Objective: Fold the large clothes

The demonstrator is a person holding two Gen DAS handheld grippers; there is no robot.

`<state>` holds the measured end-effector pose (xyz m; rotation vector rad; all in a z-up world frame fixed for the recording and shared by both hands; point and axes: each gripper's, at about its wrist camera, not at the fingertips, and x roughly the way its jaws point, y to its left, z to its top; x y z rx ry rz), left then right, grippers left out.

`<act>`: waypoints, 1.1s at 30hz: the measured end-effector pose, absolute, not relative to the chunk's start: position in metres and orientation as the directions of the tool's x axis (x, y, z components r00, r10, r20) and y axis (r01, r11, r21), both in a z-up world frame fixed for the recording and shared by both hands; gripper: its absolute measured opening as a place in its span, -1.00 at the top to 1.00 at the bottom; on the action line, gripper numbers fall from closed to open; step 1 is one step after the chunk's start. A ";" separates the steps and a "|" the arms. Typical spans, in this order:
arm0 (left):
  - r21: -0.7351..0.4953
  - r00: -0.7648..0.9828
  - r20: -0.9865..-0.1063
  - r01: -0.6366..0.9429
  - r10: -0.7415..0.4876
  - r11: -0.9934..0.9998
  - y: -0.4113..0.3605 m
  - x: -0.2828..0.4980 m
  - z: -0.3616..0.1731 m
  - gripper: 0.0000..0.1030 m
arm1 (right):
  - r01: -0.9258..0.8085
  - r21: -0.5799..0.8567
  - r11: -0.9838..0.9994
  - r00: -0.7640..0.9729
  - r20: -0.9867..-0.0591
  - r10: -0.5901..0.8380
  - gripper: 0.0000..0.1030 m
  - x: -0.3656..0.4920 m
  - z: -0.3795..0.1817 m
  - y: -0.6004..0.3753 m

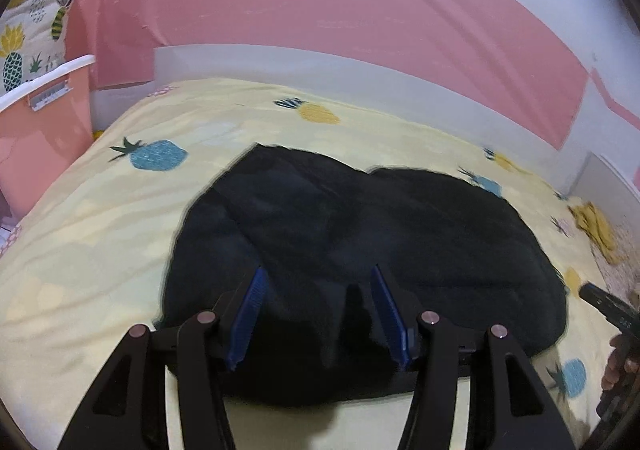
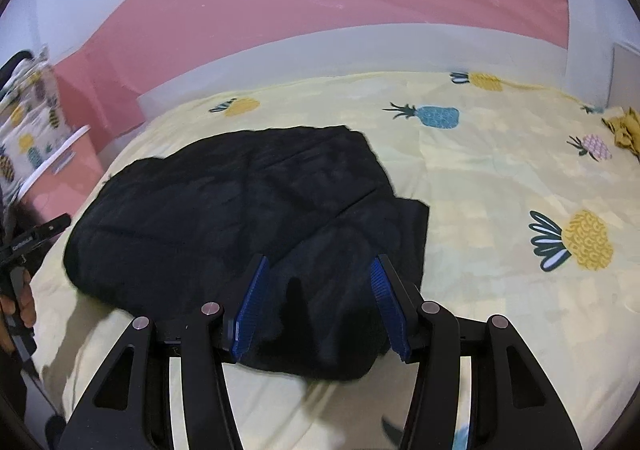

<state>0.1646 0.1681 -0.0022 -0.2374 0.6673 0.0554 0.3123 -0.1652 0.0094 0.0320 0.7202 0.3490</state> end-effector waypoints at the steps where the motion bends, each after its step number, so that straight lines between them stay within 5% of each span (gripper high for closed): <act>1: -0.198 0.784 -0.620 -0.117 -0.032 0.973 0.161 0.159 -0.002 -0.11 | -0.309 0.141 0.941 0.698 -0.638 0.325 -0.04 0.304 0.011 -0.163; 33: -0.129 0.733 -0.680 -0.119 0.000 0.984 0.043 -0.014 -0.019 -0.17 | -0.341 -0.022 0.940 0.741 -0.622 0.255 -0.04 0.109 0.004 -0.148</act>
